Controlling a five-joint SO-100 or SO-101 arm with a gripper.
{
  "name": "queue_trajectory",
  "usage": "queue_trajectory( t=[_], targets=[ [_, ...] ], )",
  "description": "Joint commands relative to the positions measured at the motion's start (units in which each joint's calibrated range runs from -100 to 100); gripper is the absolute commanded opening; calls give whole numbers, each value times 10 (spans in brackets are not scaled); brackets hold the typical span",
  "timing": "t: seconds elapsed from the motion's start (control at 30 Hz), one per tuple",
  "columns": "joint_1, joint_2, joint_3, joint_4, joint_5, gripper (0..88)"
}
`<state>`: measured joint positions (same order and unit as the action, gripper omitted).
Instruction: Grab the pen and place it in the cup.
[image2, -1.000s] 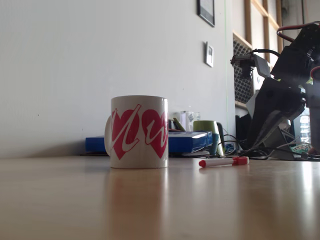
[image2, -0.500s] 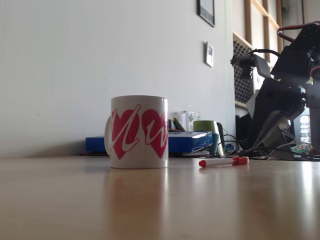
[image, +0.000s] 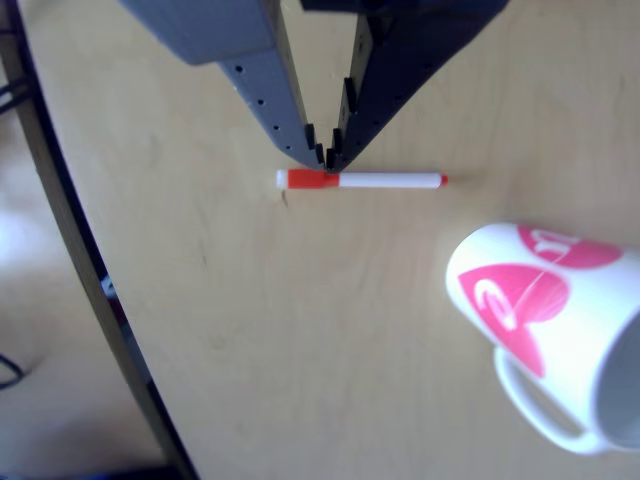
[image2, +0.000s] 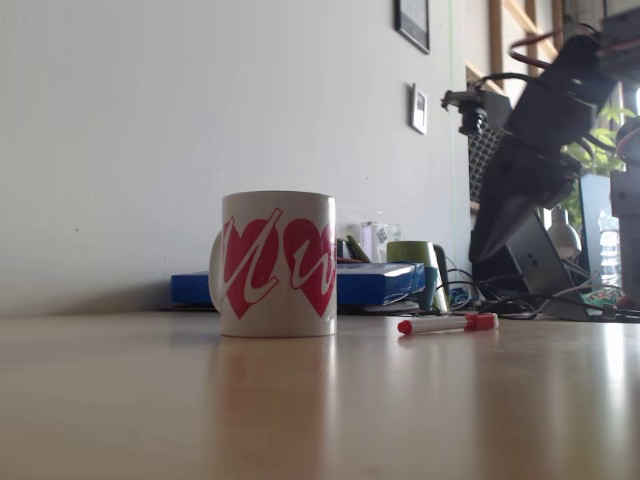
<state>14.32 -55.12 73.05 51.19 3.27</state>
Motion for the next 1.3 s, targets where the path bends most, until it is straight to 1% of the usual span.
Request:
queue_trajectory(
  t=[0.0,0.13,0.2,0.3,0.37,0.43,0.57,0.7,0.9,1.27],
  targets=[
    [-3,123,-127,-9,59,18],
    [-13,148,-163,-9,144,18],
    [-27,153,-176,6,170,27],
    [-68,172,-199,61,206,75],
    [-94,190,-206,86,221,105],
    [-118,209,-208,98,229,113],
    [-137,247,-201,100,235,113],
    [-149,280,-207,119,251,114],
    [-150,314,-208,112,282,153],
    [-149,403,-208,-2,287,152]
  ],
)
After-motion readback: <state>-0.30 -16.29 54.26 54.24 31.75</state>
